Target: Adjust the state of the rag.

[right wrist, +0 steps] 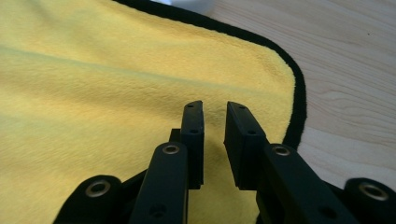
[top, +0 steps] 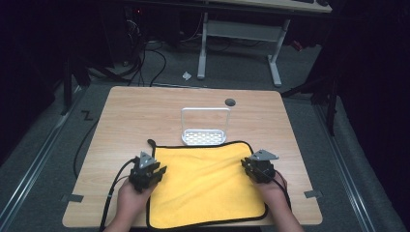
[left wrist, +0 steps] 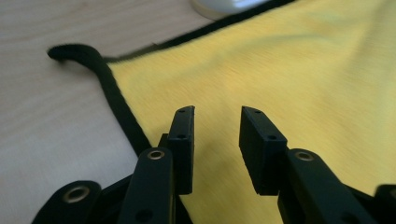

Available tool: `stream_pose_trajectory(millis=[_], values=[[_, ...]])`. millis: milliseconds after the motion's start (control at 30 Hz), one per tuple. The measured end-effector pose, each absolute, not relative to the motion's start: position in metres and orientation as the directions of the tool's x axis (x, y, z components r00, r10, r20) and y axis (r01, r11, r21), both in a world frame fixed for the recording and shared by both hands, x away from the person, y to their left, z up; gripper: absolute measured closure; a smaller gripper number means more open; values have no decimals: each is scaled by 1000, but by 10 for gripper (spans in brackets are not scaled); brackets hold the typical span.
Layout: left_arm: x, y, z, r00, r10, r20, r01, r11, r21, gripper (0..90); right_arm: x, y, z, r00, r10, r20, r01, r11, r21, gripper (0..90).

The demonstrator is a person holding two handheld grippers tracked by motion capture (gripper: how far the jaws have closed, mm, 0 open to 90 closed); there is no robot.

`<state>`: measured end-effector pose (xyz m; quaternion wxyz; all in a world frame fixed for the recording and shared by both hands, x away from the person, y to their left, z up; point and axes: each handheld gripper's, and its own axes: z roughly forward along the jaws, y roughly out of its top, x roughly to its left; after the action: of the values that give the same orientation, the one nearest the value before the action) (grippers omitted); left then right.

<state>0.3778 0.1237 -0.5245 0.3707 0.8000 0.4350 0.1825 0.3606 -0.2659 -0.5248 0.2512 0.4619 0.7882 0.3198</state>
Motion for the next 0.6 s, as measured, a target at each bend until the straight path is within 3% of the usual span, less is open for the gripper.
stream_pose_trajectory(millis=[233,600], values=[[413,106,-532,536,842,-54,581,-322,747,659,350,-278,-527,-403,910,-100,624,353,697,773],[399,93,-533,570,817,-83,574,-324,752,662,350,-302,-527,-332,938,-104,647,306,698,773]])
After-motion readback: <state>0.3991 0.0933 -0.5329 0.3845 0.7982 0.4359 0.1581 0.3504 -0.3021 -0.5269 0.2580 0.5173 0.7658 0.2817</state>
